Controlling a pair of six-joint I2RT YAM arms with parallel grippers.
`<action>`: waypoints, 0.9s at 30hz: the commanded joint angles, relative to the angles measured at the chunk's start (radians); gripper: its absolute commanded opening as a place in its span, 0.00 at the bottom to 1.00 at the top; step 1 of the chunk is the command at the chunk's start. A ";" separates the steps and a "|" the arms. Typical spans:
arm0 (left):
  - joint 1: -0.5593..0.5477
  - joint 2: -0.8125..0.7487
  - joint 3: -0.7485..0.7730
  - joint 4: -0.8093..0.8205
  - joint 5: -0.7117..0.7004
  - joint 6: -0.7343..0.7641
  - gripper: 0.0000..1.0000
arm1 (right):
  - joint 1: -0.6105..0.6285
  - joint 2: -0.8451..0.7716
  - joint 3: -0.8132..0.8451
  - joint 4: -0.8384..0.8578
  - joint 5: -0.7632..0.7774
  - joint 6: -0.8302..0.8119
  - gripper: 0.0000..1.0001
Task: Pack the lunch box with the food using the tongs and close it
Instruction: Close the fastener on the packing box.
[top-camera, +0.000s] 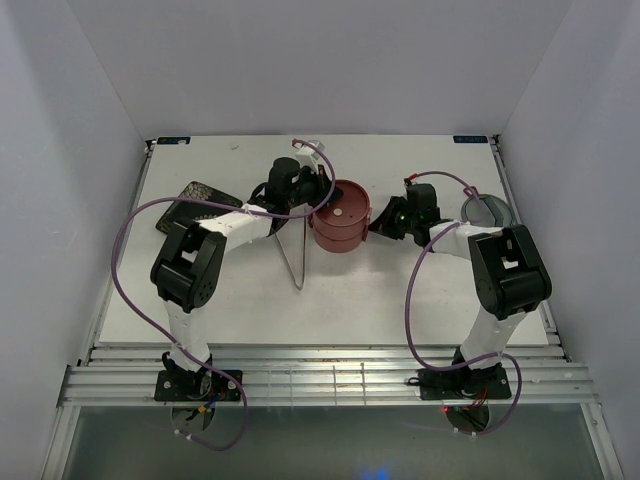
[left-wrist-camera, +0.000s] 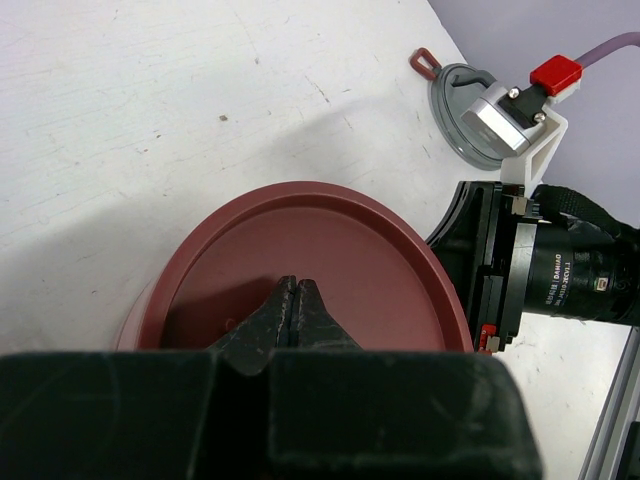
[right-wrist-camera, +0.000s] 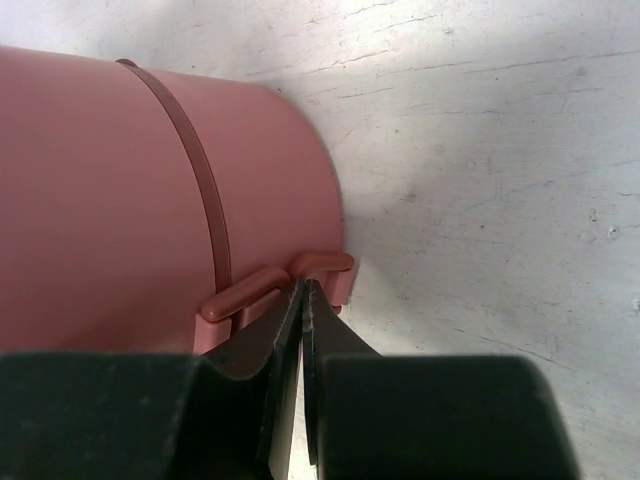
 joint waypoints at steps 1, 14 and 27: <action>-0.031 0.043 -0.031 -0.143 0.035 -0.006 0.00 | 0.017 -0.033 -0.001 0.062 -0.027 0.004 0.08; -0.054 0.020 0.009 -0.142 0.053 -0.034 0.00 | -0.053 -0.226 -0.031 -0.112 0.034 -0.123 0.12; -0.056 -0.170 0.012 -0.179 -0.037 -0.016 0.42 | 0.024 -0.340 0.064 -0.194 0.131 -0.092 0.63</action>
